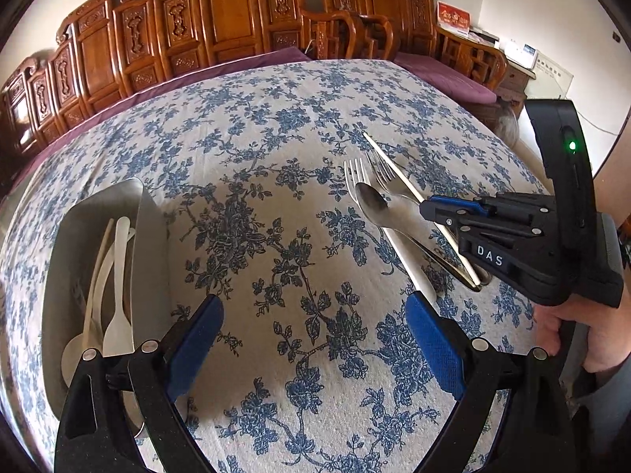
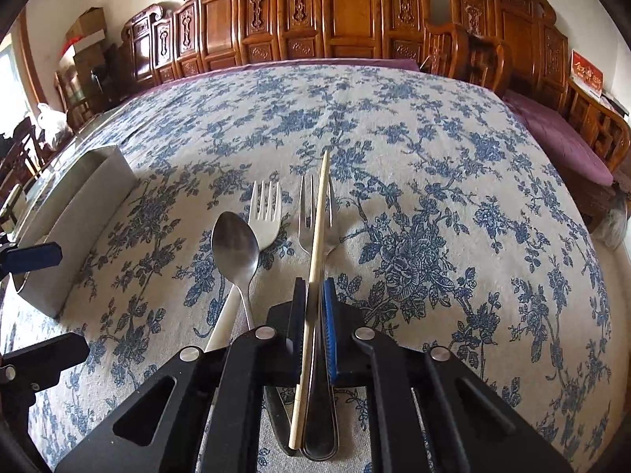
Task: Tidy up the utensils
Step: 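Move the right tool to the pile and grasp a wooden chopstick, then grasp a metal spoon with the left tool while the right tool holds the chopstick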
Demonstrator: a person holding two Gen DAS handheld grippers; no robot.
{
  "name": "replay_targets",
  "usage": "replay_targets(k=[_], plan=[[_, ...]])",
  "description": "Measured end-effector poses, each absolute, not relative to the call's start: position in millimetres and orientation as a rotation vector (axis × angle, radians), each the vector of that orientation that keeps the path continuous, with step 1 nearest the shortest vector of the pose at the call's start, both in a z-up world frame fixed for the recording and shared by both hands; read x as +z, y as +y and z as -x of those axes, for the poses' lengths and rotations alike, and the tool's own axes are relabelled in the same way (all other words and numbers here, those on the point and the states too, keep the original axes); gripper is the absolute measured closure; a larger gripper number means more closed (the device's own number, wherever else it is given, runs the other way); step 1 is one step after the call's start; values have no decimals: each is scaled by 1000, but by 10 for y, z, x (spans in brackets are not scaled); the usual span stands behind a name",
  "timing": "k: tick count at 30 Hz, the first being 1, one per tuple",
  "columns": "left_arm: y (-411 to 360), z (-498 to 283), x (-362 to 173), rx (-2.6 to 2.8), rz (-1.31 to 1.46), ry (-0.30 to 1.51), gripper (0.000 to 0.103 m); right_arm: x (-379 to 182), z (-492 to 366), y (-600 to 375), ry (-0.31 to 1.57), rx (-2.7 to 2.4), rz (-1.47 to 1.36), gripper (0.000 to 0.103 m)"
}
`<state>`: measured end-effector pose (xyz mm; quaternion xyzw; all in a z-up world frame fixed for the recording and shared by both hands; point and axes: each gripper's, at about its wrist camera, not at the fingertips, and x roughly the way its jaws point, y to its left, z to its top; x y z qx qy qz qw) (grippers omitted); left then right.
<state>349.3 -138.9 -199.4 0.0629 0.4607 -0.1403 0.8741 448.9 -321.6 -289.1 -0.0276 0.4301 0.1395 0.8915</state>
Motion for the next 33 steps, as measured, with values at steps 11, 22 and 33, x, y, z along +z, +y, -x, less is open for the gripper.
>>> replay_targets(k=[11,22,33], plan=[[-1433,-3551,-2054,-284,-122,969,13,-2903,-4518,-3272,920,322,52,95],[-1610,-3701,-2090,-284,-153,972,13,-2819,-4471,-3458,913,339,-3,97],[-1872,-4104,-2124,-306,-125,964,16,-2706,-4463,-3806,893,297,-64,97]])
